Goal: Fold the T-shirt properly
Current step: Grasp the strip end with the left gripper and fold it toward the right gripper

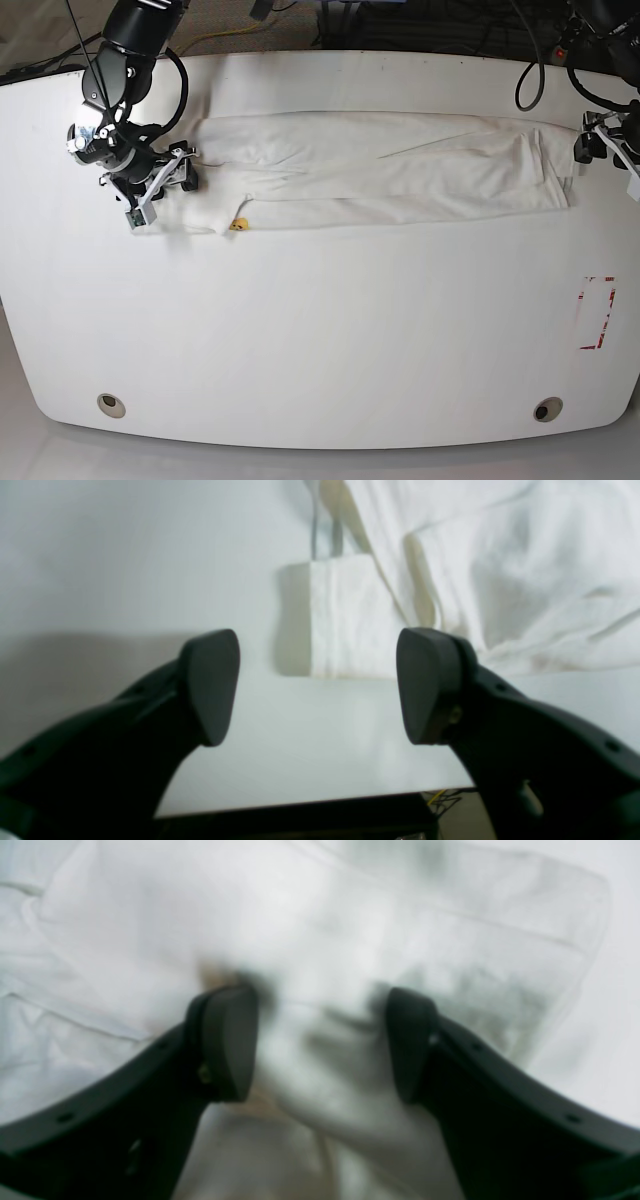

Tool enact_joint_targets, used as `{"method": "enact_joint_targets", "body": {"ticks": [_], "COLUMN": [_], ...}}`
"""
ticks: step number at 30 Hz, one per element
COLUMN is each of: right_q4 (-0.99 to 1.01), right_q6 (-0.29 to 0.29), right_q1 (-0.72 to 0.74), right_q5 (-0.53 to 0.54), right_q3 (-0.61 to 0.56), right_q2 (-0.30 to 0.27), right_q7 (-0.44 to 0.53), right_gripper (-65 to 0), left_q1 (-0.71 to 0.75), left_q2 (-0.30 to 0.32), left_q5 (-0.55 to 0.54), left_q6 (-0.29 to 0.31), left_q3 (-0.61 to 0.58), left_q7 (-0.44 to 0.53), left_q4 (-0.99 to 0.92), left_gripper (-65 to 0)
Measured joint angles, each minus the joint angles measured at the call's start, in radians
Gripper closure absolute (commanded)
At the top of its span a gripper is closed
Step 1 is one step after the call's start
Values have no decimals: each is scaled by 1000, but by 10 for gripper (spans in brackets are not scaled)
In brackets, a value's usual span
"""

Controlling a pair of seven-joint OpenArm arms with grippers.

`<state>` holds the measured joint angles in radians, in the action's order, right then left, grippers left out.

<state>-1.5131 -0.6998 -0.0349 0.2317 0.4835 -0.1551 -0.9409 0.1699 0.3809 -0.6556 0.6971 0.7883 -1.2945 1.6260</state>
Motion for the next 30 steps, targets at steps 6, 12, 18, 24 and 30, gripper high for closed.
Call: {"method": "enact_joint_targets", "body": {"ticks": [6,12,18,24,30], "right_q4": [-3,-3,-3,-5,-5], "right_q6": [0,0,0,1,0], "right_q1": [-1,-1,-1,-1,-1], "right_q5": [0,0,0,-4,-7], "right_q3": [0,0,0,2,2], "right_q2": [0,1,0,14,22], "right_q7": [0,-1,-2,0,6], "right_gripper": [-393,-393,-393,-393,-393], "left_q1": [-82,-118,-137,-161,-159], "left_q2": [-4,-3,3,-52,-72], "left_q5": [-8,0,-18,-48,-60], "left_q6": [0,0,0,1,4], "left_q3": [0,-3,-59,-81,-84], "left_q7": [5,65,80,111,114], "left_q4": [-192,-354,-372,-379,-377], "left_gripper": [-475,-476,-475,-471,-336]}}
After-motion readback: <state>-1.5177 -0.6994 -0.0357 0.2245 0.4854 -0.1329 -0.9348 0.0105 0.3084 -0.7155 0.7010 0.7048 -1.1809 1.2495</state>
